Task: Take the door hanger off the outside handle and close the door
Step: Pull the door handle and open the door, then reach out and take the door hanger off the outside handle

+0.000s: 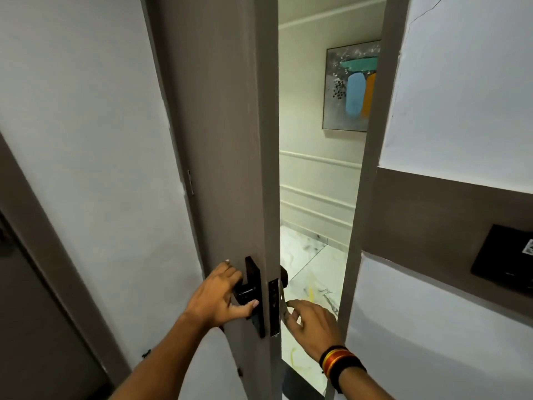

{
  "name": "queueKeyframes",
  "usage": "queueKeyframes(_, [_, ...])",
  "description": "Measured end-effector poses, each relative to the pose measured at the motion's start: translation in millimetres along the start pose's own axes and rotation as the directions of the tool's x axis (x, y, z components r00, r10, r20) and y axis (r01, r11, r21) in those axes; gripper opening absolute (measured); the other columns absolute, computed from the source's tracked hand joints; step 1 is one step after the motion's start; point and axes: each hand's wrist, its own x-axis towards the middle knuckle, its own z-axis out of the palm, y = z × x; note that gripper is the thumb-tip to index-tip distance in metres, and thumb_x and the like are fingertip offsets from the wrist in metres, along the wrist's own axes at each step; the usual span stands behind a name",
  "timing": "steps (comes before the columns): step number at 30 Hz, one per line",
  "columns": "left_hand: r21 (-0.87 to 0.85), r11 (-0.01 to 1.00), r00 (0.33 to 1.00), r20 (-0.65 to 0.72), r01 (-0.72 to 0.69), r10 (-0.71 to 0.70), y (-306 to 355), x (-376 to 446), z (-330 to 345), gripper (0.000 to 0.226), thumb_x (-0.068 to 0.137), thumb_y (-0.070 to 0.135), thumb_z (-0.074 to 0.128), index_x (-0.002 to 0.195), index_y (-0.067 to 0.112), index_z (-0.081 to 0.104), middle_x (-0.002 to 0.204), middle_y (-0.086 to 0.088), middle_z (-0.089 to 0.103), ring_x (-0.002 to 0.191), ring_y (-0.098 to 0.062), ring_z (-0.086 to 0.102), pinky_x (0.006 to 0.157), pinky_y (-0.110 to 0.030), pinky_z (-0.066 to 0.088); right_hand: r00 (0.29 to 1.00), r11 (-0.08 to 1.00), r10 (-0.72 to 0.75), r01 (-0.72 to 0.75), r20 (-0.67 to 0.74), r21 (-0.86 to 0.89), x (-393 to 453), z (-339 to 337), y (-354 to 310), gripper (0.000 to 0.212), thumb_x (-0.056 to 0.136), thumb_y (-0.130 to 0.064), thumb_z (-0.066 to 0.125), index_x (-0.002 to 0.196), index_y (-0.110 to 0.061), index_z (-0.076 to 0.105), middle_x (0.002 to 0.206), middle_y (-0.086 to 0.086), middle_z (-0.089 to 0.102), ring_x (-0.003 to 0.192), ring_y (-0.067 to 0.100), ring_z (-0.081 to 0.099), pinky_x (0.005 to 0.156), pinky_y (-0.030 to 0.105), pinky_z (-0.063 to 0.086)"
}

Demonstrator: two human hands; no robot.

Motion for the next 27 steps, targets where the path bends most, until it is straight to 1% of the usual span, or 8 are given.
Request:
queueKeyframes(4, [0.012, 0.998, 0.997, 0.041, 0.058, -0.059, -13.5, -20.9, -13.7, 0.069, 0.081, 0.084, 0.055, 0.095, 0.017, 0.067, 0.096, 0.003, 0.065, 0.097, -0.013, 0.054, 0.096, -0.015, 0.037, 0.992, 0.993, -0.086, 0.078, -0.094, -0.085, -1.2, 14.4, -23.7, 0.025, 0.095, -0.040, 0.055, 0.103, -0.030, 0.076, 0.087, -0.004, 0.074, 0.071, 0.020, 0.071, 0.058, 0.032, 0.050])
queueKeyframes(6, [-0.004, 0.999, 0.998, 0.035, 0.050, -0.050, -18.9, -30.1, -22.7, 0.066, 0.080, 0.083, 0.056, 0.093, 0.018, 0.067, 0.092, 0.005, 0.063, 0.093, -0.012, 0.053, 0.093, -0.016, 0.040, 0.985, 0.973, -0.148, 0.129, -0.088, -0.191, -1.5, 16.6, -42.0, 0.015, 0.082, -0.027, 0.067, 0.067, -0.025, 0.069, 0.067, -0.004, 0.066, 0.046, 0.018, 0.061, 0.042, 0.027, 0.031])
queueKeyframes(8, [-0.040, 0.999, 0.998, 0.050, 0.027, -0.025, -23.0, -38.7, -33.4, 0.065, 0.081, 0.082, 0.055, 0.101, 0.022, 0.069, 0.096, 0.009, 0.063, 0.095, -0.010, 0.053, 0.087, -0.022, 0.049, 0.959, 0.955, -0.225, 0.183, -0.170, -0.233, -4.8, 23.9, -56.3, 0.023, 0.074, -0.021, 0.066, 0.052, -0.023, 0.058, 0.054, -0.004, 0.057, 0.034, 0.015, 0.051, 0.040, 0.024, 0.020])
queueKeyframes(12, [-0.038, 0.999, 0.995, 0.104, 0.010, -0.006, -44.4, -53.4, -42.8, 0.071, 0.082, 0.083, 0.053, 0.115, 0.023, 0.070, 0.114, 0.006, 0.068, 0.111, -0.014, 0.058, 0.092, -0.034, 0.055, 0.934, 0.965, -0.246, 0.210, -0.258, -0.156, -12.7, 32.4, -75.4, 0.031, 0.081, -0.025, 0.045, 0.054, -0.023, 0.059, 0.053, -0.006, 0.055, 0.035, 0.011, 0.049, 0.041, 0.018, 0.010])
queueKeyframes(16, [-0.074, 0.997, 0.993, 0.115, -0.011, 0.019, -62.1, -67.3, -52.2, 0.065, 0.083, 0.082, 0.051, 0.114, 0.028, 0.069, 0.110, 0.007, 0.066, 0.107, -0.013, 0.059, 0.089, -0.034, 0.055, 0.927, 0.959, -0.283, 0.268, -0.248, -0.092, -11.2, 34.8, -88.8, 0.030, 0.082, -0.025, 0.044, 0.067, -0.024, 0.070, 0.056, -0.009, 0.056, 0.041, 0.007, 0.053, 0.046, 0.015, 0.020])
queueKeyframes(21, [-0.124, 0.988, 0.993, 0.061, -0.089, 0.097, -64.7, -76.2, -70.5, 0.049, 0.081, 0.072, 0.057, 0.110, 0.034, 0.065, 0.106, 0.018, 0.059, 0.098, -0.003, 0.054, 0.088, -0.022, 0.051, 0.919, 0.942, -0.336, 0.333, -0.209, -0.050, -16.3, 53.6, -102.1, 0.010, 0.081, -0.019, 0.070, 0.083, -0.024, 0.078, 0.066, -0.009, 0.062, 0.050, 0.007, 0.058, 0.044, 0.015, 0.035])
queueKeyframes(24, [-0.139, 0.984, 0.991, 0.066, -0.110, 0.120, -71.3, -80.5, -77.7, 0.035, 0.078, 0.068, 0.059, 0.104, 0.044, 0.058, 0.104, 0.023, 0.052, 0.095, 0.003, 0.049, 0.086, -0.019, 0.045, 0.921, 0.932, -0.349, 0.360, -0.170, 0.036, -20.6, 73.0, -112.3, 0.016, 0.081, -0.017, 0.080, 0.097, -0.020, 0.080, 0.074, -0.006, 0.067, 0.055, 0.008, 0.062, 0.048, 0.019, 0.051])
queueKeyframes(27, [-0.156, 0.977, 0.987, 0.048, -0.142, 0.151, -79.6, -84.6, -81.4, 0.034, 0.077, 0.065, 0.061, 0.100, 0.040, 0.057, 0.103, 0.022, 0.050, 0.093, 0.002, 0.048, 0.085, -0.017, 0.045, 0.919, 0.923, -0.354, 0.373, -0.171, 0.093, -18.8, 76.6, -118.4, 0.019, 0.084, -0.017, 0.078, 0.103, -0.018, 0.079, 0.078, -0.007, 0.067, 0.058, 0.008, 0.062, 0.050, 0.019, 0.052])
